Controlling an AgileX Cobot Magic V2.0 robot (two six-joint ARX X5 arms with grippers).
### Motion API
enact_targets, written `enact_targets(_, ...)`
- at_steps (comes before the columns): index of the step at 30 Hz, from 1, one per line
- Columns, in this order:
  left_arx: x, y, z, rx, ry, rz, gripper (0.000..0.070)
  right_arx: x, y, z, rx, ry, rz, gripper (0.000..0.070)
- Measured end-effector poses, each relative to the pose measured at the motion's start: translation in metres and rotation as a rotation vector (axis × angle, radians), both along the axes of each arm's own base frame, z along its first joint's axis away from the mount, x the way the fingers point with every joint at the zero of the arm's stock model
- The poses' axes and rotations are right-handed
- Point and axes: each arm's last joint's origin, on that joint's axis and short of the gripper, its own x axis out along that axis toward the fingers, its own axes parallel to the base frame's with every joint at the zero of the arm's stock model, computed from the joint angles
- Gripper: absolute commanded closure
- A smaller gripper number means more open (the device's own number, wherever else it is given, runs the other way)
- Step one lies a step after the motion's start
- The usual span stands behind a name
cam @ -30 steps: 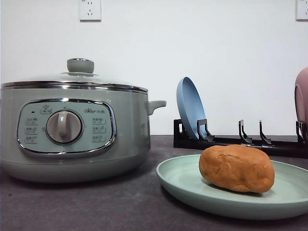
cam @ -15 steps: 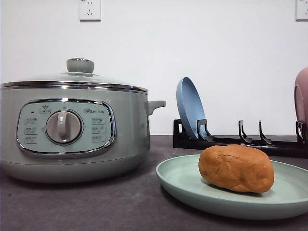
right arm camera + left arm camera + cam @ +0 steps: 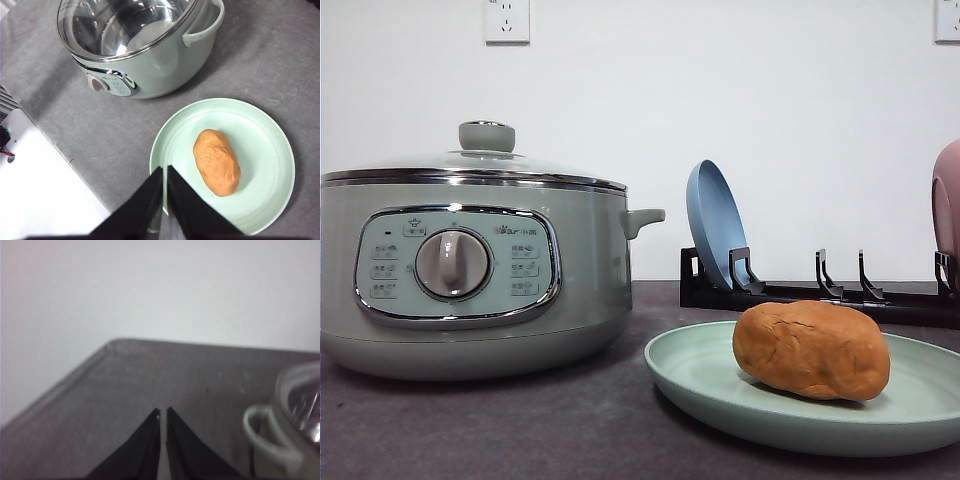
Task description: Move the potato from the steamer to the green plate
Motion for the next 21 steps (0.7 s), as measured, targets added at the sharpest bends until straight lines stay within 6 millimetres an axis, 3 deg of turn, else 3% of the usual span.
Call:
enact_targets(4, 0.002, 0.000, -0.025, -0.008, 0.039, 0.000, 0.0685, 0.000, 0.000, 0.000, 0.000, 0.000, 0.000, 0.0700)
enact_targets(14, 0.006, 0.001, -0.056, -0.014, 0.099, 0.000, 0.0685, 0.000, 0.000, 0.000, 0.000, 0.000, 0.000, 0.0700)
enact_targets(21, 0.008, 0.001, -0.062, -0.017, 0.114, 0.001, 0.0685, 0.000, 0.000, 0.000, 0.000, 0.000, 0.000, 0.0700)
